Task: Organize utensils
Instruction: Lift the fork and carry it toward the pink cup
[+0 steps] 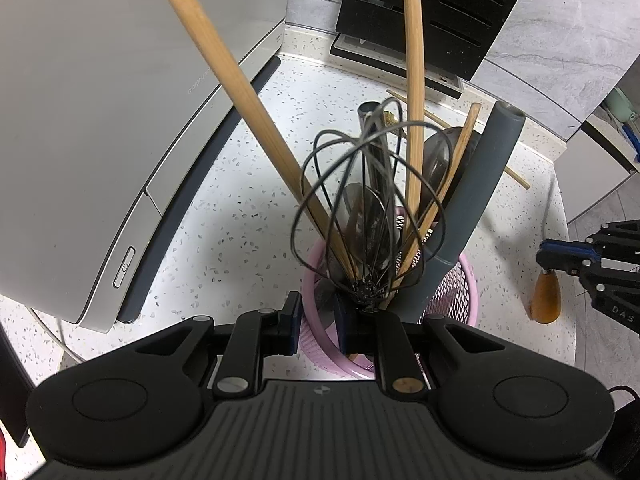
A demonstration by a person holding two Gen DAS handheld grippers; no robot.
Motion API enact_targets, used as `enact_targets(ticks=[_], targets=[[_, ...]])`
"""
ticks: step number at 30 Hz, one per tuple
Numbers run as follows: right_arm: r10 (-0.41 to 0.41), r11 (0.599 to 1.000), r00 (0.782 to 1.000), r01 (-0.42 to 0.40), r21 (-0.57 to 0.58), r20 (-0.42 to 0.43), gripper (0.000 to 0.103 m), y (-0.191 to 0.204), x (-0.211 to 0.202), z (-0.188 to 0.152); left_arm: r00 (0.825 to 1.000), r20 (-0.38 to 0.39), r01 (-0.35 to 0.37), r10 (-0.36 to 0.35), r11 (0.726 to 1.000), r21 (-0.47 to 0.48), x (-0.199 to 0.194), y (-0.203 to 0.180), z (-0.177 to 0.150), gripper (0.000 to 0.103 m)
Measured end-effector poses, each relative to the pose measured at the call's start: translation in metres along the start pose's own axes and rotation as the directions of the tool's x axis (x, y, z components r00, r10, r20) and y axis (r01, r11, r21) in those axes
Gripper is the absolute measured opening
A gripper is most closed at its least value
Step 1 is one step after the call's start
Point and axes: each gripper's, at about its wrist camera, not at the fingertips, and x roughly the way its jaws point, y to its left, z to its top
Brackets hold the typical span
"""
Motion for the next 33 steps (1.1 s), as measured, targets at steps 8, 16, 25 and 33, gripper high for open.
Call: enact_targets(ticks=[8, 16, 25, 33], targets=[[0.026, 1.000, 0.998, -0.027, 0.016, 0.059, 0.001, 0.005, -0.016, 0.002, 1.000, -0.002, -0.002, 0.002, 1.000, 0.001, 0.000, -0.001, 0.000, 0.019], [0.071, 0.997, 0.986, -0.074, 0.015, 0.151, 0.001, 0.015, -0.040, 0.019, 1.000, -0.005, -0.004, 0.004, 1.000, 0.002, 0.001, -0.001, 0.000, 0.019], [0.190, 0.979, 0.919, -0.203, 0.002, 0.345, 0.001, 0.048, -0.072, 0.054, 1.000, -0.005, -0.004, 0.004, 1.000, -0.003, 0.002, -0.002, 0.001, 0.019], [0.236, 0.968, 0.908, -0.253, 0.004, 0.346, 0.001, 0.079, -0.050, 0.068, 1.000, -0.005, 0.006, -0.006, 1.000, -0.004, 0.001, 0.002, 0.000, 0.019]])
